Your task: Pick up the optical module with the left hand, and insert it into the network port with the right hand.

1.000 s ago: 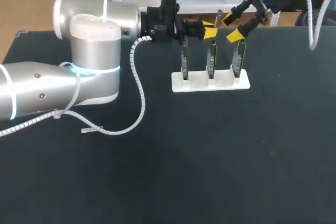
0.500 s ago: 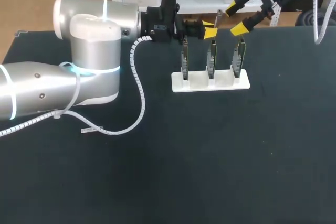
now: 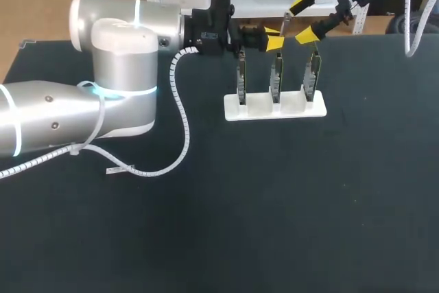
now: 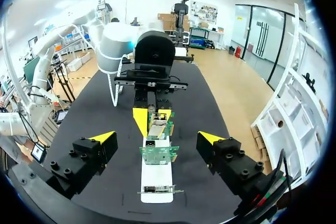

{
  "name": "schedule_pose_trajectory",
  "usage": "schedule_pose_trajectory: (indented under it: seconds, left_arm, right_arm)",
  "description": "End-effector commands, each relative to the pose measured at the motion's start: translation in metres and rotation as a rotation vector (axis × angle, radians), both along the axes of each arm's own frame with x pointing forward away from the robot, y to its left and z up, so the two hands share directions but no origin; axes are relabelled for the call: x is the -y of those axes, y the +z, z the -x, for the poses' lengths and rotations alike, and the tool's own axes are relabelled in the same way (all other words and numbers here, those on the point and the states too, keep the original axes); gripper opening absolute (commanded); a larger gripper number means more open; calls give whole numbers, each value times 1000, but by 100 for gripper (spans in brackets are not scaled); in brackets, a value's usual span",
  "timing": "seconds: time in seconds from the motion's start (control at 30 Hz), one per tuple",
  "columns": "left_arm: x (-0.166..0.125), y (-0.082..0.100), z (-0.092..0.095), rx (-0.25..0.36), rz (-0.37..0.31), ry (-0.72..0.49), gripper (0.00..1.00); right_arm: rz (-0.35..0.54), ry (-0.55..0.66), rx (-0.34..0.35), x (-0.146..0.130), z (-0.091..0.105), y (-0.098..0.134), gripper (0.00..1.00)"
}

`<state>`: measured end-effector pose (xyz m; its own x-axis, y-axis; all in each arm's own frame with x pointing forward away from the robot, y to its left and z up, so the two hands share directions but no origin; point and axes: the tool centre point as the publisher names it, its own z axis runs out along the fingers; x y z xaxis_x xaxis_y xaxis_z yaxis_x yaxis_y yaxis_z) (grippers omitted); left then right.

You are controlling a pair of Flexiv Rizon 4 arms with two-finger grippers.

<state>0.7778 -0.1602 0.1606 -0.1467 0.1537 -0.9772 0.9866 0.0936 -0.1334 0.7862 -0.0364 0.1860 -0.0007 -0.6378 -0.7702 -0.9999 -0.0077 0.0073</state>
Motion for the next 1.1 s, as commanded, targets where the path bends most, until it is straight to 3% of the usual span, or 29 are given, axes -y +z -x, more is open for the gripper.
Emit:
schedule_pose_trajectory:
  seconds: [0.03, 0.4, 0.63, 1.1]
  left_arm:
    - [0, 0, -1, 0, 1, -1, 0]
    - [0, 0, -1, 0, 1, -1, 0]
    - [0, 0, -1, 0, 1, -1, 0]
    - [0, 0, -1, 0, 1, -1, 0]
  right_arm:
    - [-17, 8, -21, 0, -13, -1, 100]
    - [-97, 39, -44, -10, -16, 3, 100]
    - [-102, 69, -65, -22, -4, 2, 100]
    - [-87, 58, -25, -26, 4, 15, 100]
